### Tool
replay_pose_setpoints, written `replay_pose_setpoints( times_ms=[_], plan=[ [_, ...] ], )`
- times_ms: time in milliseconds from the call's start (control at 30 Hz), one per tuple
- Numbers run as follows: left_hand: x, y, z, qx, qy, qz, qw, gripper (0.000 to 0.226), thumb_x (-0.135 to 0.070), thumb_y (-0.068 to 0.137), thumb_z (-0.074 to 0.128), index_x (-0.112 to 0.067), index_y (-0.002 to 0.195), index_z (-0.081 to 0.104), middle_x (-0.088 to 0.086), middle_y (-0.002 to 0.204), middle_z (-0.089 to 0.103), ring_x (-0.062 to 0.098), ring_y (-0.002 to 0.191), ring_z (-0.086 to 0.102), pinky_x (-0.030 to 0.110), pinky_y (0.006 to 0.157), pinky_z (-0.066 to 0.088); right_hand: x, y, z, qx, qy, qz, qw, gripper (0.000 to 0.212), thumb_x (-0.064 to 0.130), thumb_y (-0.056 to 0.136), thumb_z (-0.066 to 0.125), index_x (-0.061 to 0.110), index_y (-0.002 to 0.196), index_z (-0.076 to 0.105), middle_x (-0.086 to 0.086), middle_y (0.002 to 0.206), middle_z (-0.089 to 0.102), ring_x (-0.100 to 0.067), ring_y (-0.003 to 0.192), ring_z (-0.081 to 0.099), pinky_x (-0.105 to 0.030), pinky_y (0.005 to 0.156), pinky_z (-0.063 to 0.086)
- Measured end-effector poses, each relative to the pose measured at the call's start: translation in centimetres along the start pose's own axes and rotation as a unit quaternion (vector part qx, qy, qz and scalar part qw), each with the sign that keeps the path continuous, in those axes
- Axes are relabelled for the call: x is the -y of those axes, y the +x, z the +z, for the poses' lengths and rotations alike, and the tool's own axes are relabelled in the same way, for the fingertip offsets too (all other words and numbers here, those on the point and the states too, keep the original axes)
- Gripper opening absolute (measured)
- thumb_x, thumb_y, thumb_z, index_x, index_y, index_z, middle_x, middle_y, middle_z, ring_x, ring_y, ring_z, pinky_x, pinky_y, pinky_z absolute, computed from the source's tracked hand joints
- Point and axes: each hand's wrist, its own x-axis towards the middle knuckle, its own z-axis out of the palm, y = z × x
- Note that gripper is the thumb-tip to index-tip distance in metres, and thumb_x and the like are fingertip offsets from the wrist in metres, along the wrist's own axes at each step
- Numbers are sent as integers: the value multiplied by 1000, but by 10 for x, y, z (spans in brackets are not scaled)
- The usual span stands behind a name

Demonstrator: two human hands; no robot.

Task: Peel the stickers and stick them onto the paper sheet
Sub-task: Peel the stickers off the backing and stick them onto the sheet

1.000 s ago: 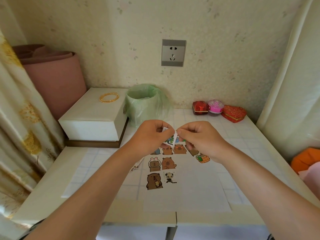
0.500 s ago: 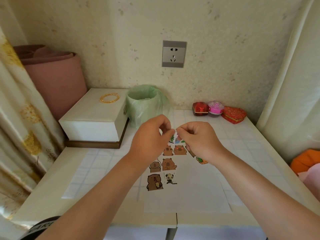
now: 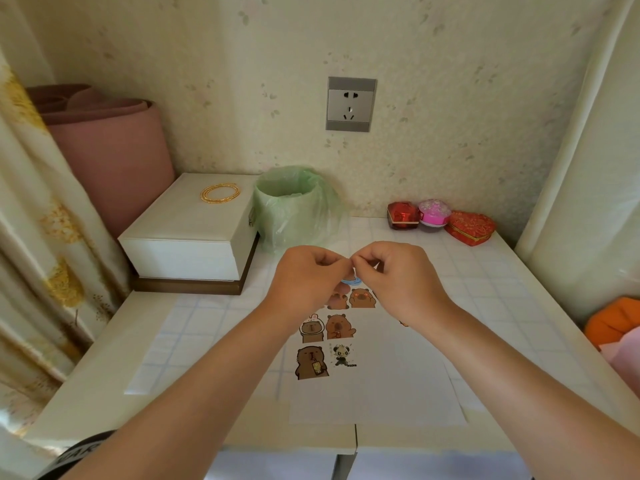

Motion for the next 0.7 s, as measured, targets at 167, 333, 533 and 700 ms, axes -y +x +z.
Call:
replay_pose_setpoints(
  times_ms=[167,333,533,700],
  plan=[
    [2,0,1,-12,22,15,1000,10,-13,90,65,-10,83,72,15,83,74,23,66,71,34,58,62,2,-1,0,2,-7,-5,1000,18,28,95,62,35,83,74,27,66,63,-2,56,58,-23,54,42],
    [1,0,1,-15,30,29,999,11,-12,90,62,-8,84,70,15,83,73,30,68,71,26,51,56,0,2,2,-4,34,17,999,20,27,95,61,34,80,72,27,68,65,-7,57,59,-25,55,46],
    [-2,5,-6,-34,18,5,999,13,-11,90,56,-4,87,67,8,85,72,8,59,65,27,54,57,0,9,4,-17,128,99,987,21,22,95,58,29,78,69,14,69,64,3,51,54,-20,57,42],
    [-7,11,-33,-78,59,-4,995,16,-15,89,53,-3,88,64,3,81,68,15,62,64,36,65,63,13,15,3,-11,212,146,966,19,17,97,53,20,86,68,4,76,66,-13,45,54,-21,44,41]
  ],
)
